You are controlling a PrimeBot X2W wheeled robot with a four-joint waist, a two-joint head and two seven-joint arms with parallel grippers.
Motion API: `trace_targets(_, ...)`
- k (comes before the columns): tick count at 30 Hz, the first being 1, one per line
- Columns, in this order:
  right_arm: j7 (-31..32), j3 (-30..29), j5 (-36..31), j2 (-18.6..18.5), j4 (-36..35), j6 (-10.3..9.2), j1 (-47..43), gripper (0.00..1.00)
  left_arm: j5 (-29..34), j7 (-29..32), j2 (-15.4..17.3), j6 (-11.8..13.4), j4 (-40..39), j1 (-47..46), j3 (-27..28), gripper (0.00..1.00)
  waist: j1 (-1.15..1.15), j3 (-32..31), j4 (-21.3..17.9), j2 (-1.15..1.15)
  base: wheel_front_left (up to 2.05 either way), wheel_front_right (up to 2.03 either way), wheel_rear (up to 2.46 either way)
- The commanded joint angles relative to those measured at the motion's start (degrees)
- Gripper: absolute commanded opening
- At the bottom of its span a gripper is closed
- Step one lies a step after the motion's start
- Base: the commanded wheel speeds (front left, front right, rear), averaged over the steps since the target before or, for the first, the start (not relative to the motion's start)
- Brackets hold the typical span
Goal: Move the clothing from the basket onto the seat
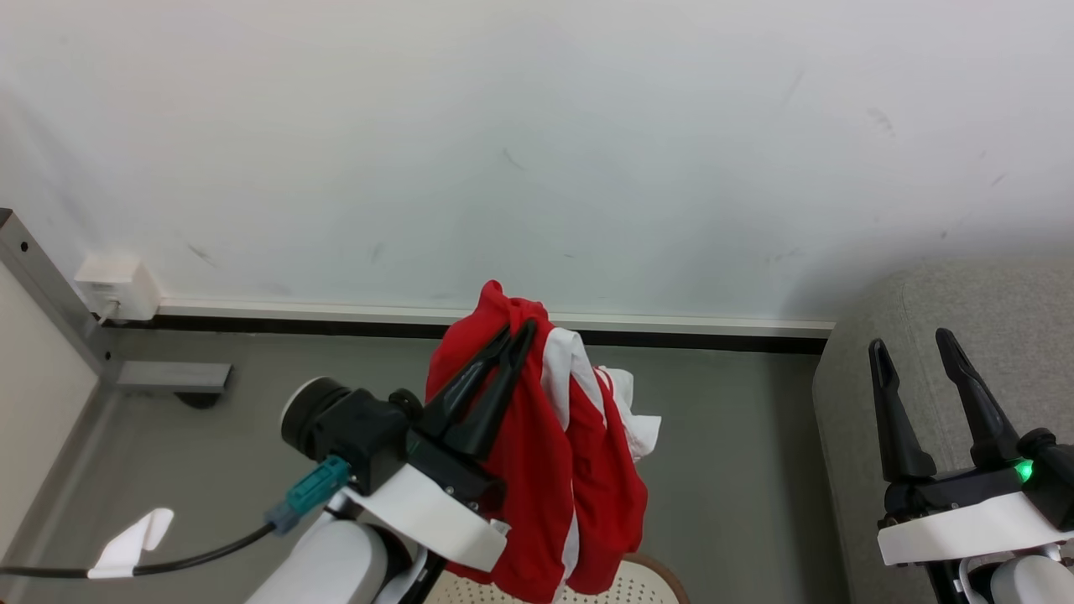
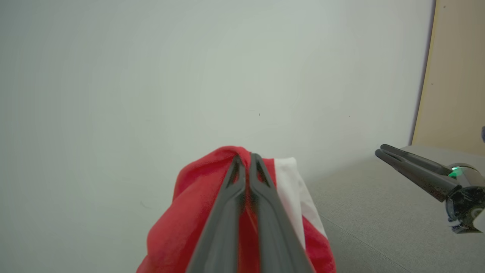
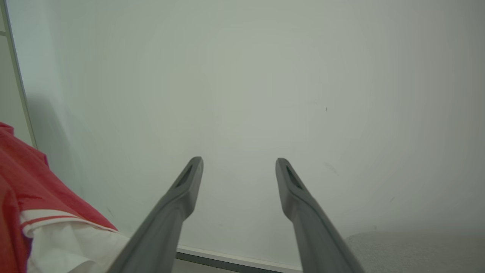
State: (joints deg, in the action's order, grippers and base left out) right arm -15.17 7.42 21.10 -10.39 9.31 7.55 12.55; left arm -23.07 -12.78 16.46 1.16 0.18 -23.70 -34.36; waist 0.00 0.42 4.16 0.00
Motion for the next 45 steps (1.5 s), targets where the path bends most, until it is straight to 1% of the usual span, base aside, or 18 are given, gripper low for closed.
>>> trace_targets(1,0.0,0.2,0.3,-0.3,-0.3,-0.12,-0.8,1.00,-0.1,-0.1,0.3,0.3,-0.5,-0.5,0.1,0.00,0.00,0.0,0.0,0.00,0.00,0.00,0.00)
trace_targets(12,0.0,1.7,1.1,-0.6,-1.0,-0.12,-0.9,1.00,-1.0,0.1,0.7,0.8,-1.5,-0.3,0.2,0.00,0.00,0.2,0.4,0.00,0.00,0.00,0.00)
trace_targets(17,0.0,3.7,2.2,-0.2,-1.9,-0.12,-1.3,1.00,-1.3,-0.1,0.9,0.9,-1.6,-0.4,0.3,0.00,0.00,0.3,0.6,0.00,0.00,0.00,0.00)
trace_targets(19,0.0,6.4,3.4,-0.7,-3.1,-0.12,-1.4,1.00,-1.2,-0.1,1.0,0.9,-1.7,-0.5,0.2,0.00,0.00,0.3,0.7,0.00,0.00,0.00,0.00)
trace_targets(23,0.0,13.0,5.8,-2.8,-3.9,-0.12,-1.7,1.00,-1.3,-0.1,1.0,0.9,-1.4,-0.5,-0.1,0.00,0.00,0.3,0.7,0.00,0.00,0.00,0.00)
trace_targets(32,0.0,25.2,7.4,-5.5,-1.8,-0.12,0.2,1.00,-1.5,-0.4,-0.1,0.4,0.0,-0.7,-1.3,0.00,0.00,0.1,1.2,0.00,0.00,0.00,0.00)
trace_targets(35,0.0,28.7,8.8,-5.8,-0.8,-0.12,1.1,1.00,-1.6,-0.7,-0.5,0.2,0.4,-0.9,-1.7,0.00,0.00,0.0,1.6,0.00,0.00,0.00,0.00)
trace_targets(37,0.0,30.5,9.3,-6.2,0.0,-0.12,1.8,1.00,-1.7,-0.8,-0.7,0.1,0.6,-0.9,-2.0,0.00,0.00,0.0,2.0,0.00,0.00,0.00,0.00)
trace_targets(45,0.0,34.6,11.0,-4.9,3.9,-0.12,5.4,1.00,-1.4,-1.1,-2.1,-0.6,1.7,-1.5,-3.5,0.00,0.00,0.1,3.9,0.00,0.00,0.00,0.00)
